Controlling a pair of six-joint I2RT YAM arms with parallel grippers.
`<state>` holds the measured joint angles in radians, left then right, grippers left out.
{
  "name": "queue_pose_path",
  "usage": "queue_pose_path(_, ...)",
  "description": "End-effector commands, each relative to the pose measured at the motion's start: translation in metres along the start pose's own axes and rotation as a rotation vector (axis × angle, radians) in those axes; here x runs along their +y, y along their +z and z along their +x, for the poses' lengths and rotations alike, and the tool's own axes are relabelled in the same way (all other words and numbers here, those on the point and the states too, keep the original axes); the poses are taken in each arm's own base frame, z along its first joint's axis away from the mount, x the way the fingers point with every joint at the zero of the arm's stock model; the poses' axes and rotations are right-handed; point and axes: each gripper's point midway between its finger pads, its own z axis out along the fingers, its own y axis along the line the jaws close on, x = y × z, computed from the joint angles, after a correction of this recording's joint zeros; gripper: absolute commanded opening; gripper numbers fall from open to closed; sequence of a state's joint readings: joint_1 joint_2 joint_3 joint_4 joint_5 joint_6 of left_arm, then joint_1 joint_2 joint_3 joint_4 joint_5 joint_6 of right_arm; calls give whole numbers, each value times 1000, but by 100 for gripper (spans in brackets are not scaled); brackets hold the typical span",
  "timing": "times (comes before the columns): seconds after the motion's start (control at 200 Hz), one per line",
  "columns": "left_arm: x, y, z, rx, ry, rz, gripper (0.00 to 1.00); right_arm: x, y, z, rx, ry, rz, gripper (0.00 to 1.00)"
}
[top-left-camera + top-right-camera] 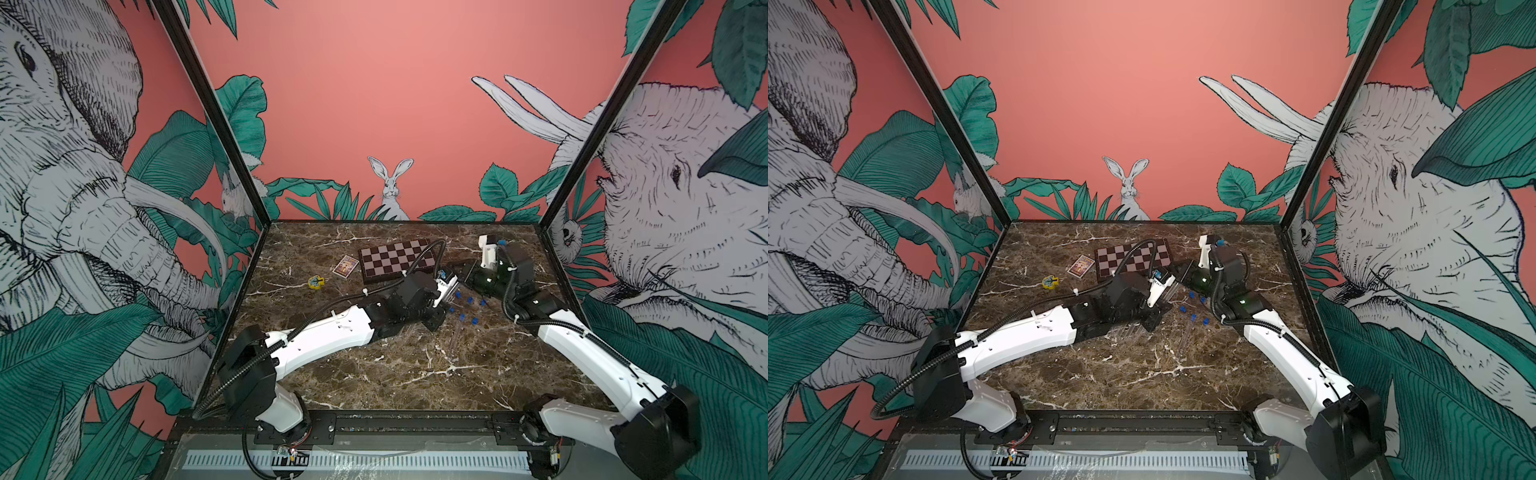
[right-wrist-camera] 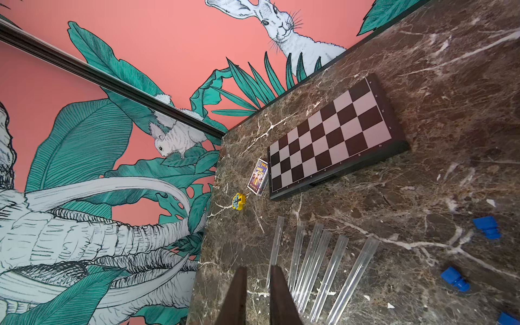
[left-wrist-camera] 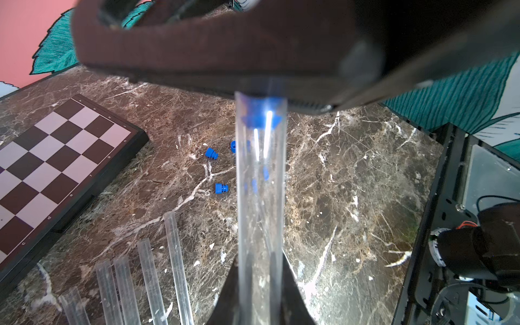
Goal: Remove stoppers from test tubes
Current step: Open the stopper on the test tube.
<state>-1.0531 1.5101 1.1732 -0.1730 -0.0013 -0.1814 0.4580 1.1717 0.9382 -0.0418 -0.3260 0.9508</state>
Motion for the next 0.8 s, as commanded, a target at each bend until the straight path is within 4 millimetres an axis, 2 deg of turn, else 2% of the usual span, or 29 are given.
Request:
queue_pose_path(0.0, -6, -15, -22, -72, 22, 15, 0, 9, 1, -2, -12, 17, -39, 0)
queue_pose_path(0.13, -2, -15, -16, -60, 27, -1, 0, 10, -4, -7, -41, 18, -36, 0)
queue_pose_path(0.37, 11, -9, 14, -14, 37, -59, 0, 14, -14, -29, -86, 95, -102, 0)
queue_pose_path(0.485, 14, -6, 24, 6, 32, -70, 0, 15, -13, -33, -78, 130, -136, 0)
queue_pose_path(0.655, 13, -5, 21, -3, 29, -67, 0, 14, -11, -31, -71, 126, -140, 0)
queue_pose_path(0.795, 10, -9, 10, -15, 37, -57, 0, 8, -16, -29, -80, 5, -51, 0)
